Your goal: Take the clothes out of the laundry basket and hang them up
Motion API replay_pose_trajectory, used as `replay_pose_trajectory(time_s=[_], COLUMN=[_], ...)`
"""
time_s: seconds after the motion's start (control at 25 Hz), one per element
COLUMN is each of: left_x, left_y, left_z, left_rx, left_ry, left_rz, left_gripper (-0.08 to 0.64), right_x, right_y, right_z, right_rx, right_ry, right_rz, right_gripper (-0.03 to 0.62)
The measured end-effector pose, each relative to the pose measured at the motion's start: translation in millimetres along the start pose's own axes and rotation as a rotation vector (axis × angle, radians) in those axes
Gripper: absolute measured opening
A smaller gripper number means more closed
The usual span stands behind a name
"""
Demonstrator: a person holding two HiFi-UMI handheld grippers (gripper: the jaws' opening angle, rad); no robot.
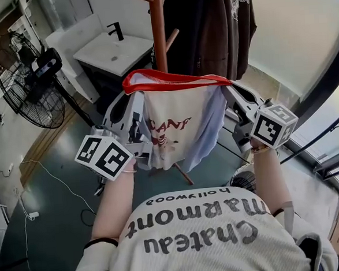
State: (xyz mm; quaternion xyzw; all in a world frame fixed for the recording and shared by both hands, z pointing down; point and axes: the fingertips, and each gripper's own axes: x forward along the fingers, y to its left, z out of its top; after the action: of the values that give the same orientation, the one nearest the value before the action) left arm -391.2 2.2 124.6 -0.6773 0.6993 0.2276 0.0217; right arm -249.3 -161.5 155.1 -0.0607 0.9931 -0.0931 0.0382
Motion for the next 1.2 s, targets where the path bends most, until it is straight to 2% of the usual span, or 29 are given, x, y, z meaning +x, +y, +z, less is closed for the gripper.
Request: replay_pose_trajectory(time_s=[0.16,0.48,0.76,0.88,1.0,1.2], left_x=[-2.1,38.6,29.0,23.4,21.4,21.5], left_y=[-1.5,-8.7,-0.6,5.1,15.8,34.5], left_z=[-0.3,-26.8,-46.1,-55.4,-52.7,-40.4], left_rx=[0.005,0.045,0.039,0.04,0.051,0.038], left_ry=[-0.001,-0.017,-0.035,-0.012,0.019,-0.01], left_rz=[0.016,0.087,0.171,0.2,0.218,0.23], left_gripper=[0.018,0.018,0.018,0.018,0.018,0.018], right_x=[-1.1,6.0,18.4,25.5,39.8,66.0], right_y=[2.0,-52.6,-59.4,-61.8,-62.6,-56.3], right_z=[12.8,29.6,14.2,5.6,5.4,16.3], right_rx=[-0.021,-0.031,-0.026,-0.009,0.022,-0.007], right_ry=[-0.031,-0.044,-0.028,-0.025,-0.023,-0.011], right_rz=[0.009,0.077,0.138,0.15,0.152,0.168], right_gripper=[0.045,0.046,0.046,0.046,0.046,0.046])
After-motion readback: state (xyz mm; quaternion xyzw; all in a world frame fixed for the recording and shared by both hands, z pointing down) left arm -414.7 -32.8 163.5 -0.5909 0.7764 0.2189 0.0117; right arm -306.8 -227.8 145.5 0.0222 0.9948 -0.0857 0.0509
